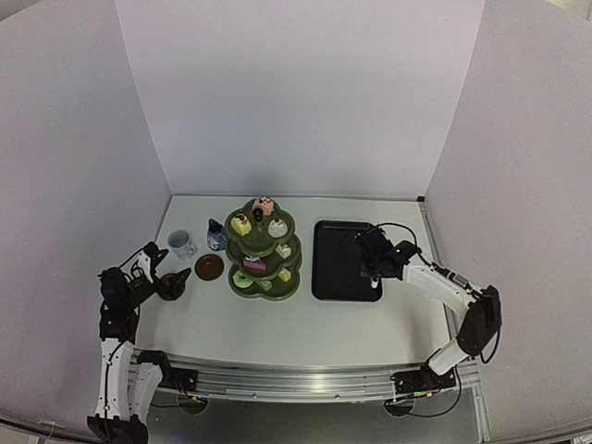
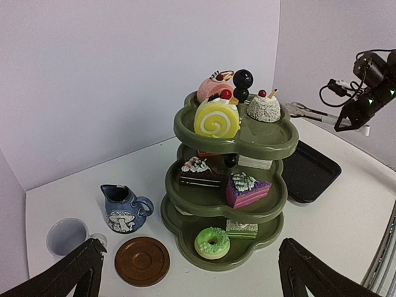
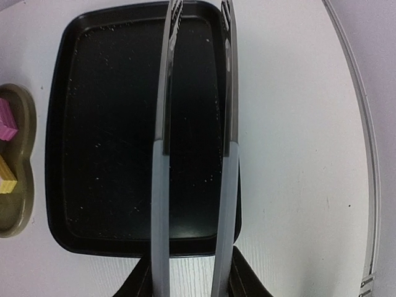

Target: Serve the afternoon tea

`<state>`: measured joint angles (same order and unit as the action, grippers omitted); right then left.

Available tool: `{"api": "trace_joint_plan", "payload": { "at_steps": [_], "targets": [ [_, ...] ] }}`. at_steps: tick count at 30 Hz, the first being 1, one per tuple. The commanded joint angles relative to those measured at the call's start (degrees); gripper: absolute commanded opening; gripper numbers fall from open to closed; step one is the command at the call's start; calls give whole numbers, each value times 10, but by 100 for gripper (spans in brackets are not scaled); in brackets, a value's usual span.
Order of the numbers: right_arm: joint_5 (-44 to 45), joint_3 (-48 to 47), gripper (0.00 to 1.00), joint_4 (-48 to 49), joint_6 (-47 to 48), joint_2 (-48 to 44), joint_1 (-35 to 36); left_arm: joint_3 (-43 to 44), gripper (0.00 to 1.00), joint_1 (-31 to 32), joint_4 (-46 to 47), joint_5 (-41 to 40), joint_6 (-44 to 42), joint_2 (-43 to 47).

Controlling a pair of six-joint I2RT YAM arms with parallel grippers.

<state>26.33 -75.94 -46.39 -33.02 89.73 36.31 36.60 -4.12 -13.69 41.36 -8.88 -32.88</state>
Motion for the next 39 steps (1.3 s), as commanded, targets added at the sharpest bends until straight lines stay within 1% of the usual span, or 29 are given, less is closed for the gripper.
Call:
{"api": "trace_joint_plan", "payload": {
  "at_steps": [1, 5, 16, 24, 30, 36, 39],
  "targets": [
    [-18, 49, 33, 55, -36, 8, -2, -3, 99, 2, 1, -11, 9, 7],
    [-43, 88, 33, 99, -33, 22, -2, -4, 99, 1, -1, -11, 8, 8],
    [-94, 138, 34, 142, -13, 55, -2, -7, 99, 2, -5, -15, 8, 12],
    [-109, 136, 38, 143, -7, 100, -2, -8, 99, 1, -8, -18, 4, 12],
    [-113, 117, 42, 142, 7, 127, -2, -8, 99, 1, -24, -25, -1, 8],
    [-108, 103, 43, 140, 14, 116, -2, -2, 99, 2, -43, -46, 1, 0],
    [-103, 86, 43, 131, 23, 96, -2, 10, 99, 2, -54, -91, 35, -23]
  ]
}}
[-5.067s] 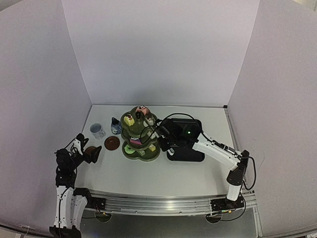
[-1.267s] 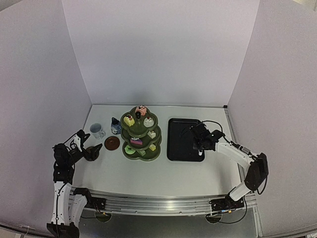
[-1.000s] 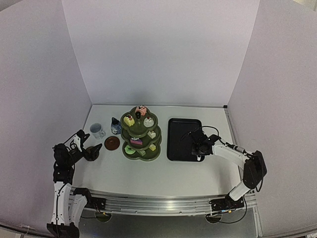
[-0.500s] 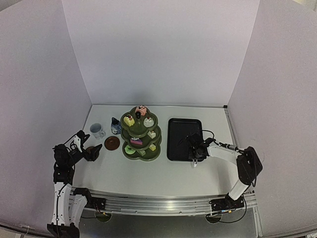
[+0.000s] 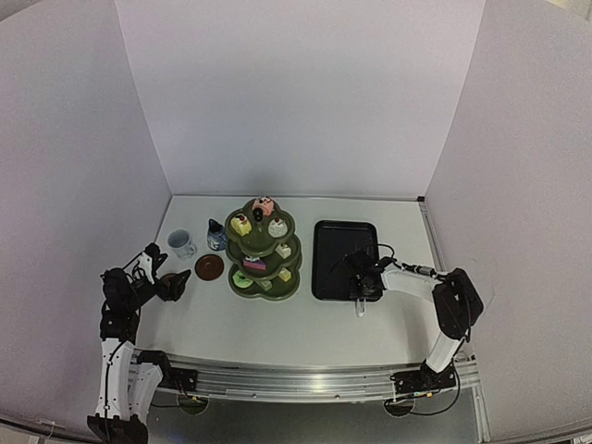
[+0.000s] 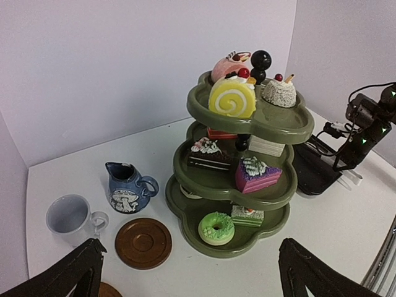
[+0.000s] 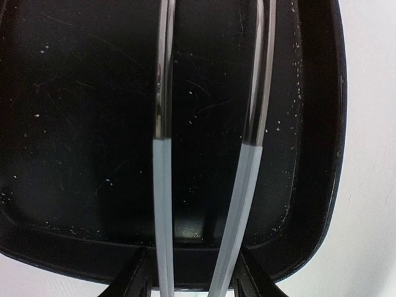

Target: Serve the afternoon tea

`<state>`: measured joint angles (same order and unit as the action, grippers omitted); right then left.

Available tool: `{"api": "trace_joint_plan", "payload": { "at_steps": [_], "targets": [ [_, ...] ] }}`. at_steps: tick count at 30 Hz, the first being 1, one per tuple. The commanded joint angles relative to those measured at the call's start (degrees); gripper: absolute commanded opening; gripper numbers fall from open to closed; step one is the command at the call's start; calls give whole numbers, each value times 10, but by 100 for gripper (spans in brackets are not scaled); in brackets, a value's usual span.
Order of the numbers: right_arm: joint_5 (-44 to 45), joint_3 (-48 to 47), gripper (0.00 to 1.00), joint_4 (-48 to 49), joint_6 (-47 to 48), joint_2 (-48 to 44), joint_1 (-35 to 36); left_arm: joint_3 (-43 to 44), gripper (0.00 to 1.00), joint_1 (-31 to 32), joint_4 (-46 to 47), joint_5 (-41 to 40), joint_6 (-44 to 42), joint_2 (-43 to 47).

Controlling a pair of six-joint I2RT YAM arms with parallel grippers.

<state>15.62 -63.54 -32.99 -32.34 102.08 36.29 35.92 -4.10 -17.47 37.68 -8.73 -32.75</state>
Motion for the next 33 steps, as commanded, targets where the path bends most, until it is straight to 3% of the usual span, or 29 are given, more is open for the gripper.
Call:
{"api": "trace_joint_plan", "payload": {
  "at_steps": [1, 7, 10, 13, 17, 19, 26, 33],
  "targets": [
    [7, -45, 44, -10, 19, -35, -2, 25, 99, 1, -29, -76, 52, -38],
    [20, -90, 56, -29, 36, -85, -2, 125, 96, 1, -147, -240, 160, -171],
    [26, -108, 66, -31, 41, -108, -2, 156, 93, 1, -192, -270, 153, -232],
    [24, -123, 83, -33, 48, -126, -2, 191, 89, 1, -247, -242, 0, -313],
    [15, -141, 84, -35, 63, -136, -2, 247, 91, 1, -398, -204, -261, -450],
    [13, -145, 84, -36, 66, -136, -2, 269, 92, 1, -449, -204, -328, -504],
    [2, -151, 84, -35, 76, -129, -2, 268, 90, 6, -333, -257, -373, -624],
    [-8, -144, 82, -36, 79, -127, -2, 306, 80, 6, -284, -287, -328, -716]
  ]
}}
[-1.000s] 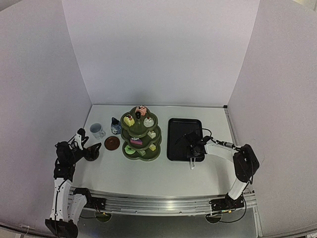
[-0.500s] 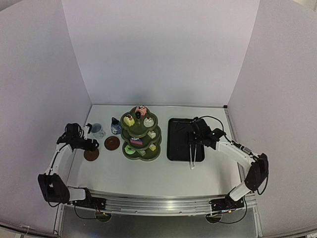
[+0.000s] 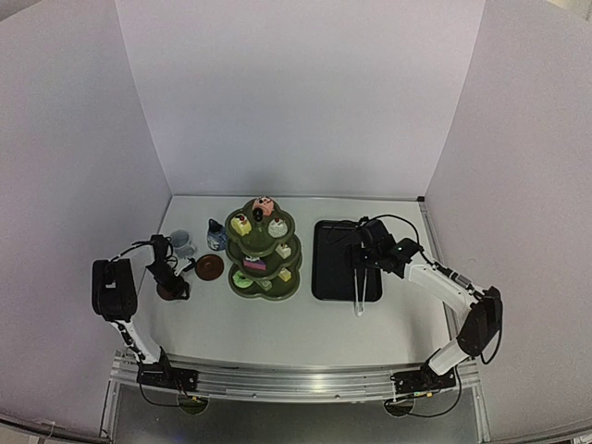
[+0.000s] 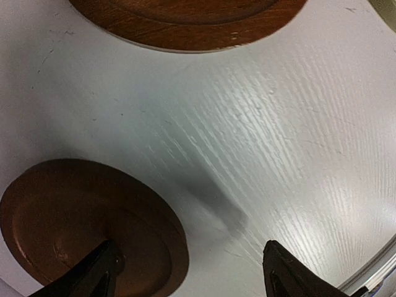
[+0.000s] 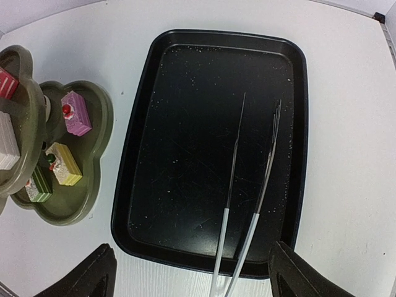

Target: Serve the afternoon tea

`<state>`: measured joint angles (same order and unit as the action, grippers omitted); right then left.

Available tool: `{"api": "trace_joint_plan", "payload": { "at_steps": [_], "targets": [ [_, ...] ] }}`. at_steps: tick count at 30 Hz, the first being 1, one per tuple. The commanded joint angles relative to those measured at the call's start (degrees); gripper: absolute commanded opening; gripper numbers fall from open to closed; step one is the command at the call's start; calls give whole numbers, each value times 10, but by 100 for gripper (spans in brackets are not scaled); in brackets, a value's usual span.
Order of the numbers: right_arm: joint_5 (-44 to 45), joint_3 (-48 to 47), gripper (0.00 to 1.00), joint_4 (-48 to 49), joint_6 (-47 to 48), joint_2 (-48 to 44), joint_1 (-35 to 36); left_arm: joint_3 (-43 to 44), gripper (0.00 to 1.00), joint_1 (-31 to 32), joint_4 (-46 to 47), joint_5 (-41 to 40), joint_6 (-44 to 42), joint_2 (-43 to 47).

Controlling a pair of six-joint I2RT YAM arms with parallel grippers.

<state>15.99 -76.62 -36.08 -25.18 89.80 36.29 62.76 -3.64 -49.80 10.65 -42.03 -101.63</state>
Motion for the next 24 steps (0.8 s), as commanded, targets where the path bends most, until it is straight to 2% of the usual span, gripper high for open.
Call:
{"api": "trace_joint_plan", "payload": {
  "at_steps": [1, 7, 10, 16, 21, 24],
  "targets": [
    [-13, -11, 82, -5, 7, -5, -2, 38, 79, 2, 42, -18, 10, -31],
    [-11, -1, 81, -5, 2, -13, -2, 18, 75, 3, 42, -31, 23, -44],
    [-9, -3, 80, -4, 0, -12, -2, -1, 67, 11, 34, -34, 18, -41],
    [-12, -12, 79, -5, -9, -11, -2, -93, 61, 109, 11, -34, -62, 9],
    [-20, -10, 78, -5, -25, -18, -2, -131, 56, 180, -38, -7, -73, 55],
    [-23, -4, 77, -5, -36, -27, -1, -166, 57, 255, -51, 21, -81, 111]
  ]
}}
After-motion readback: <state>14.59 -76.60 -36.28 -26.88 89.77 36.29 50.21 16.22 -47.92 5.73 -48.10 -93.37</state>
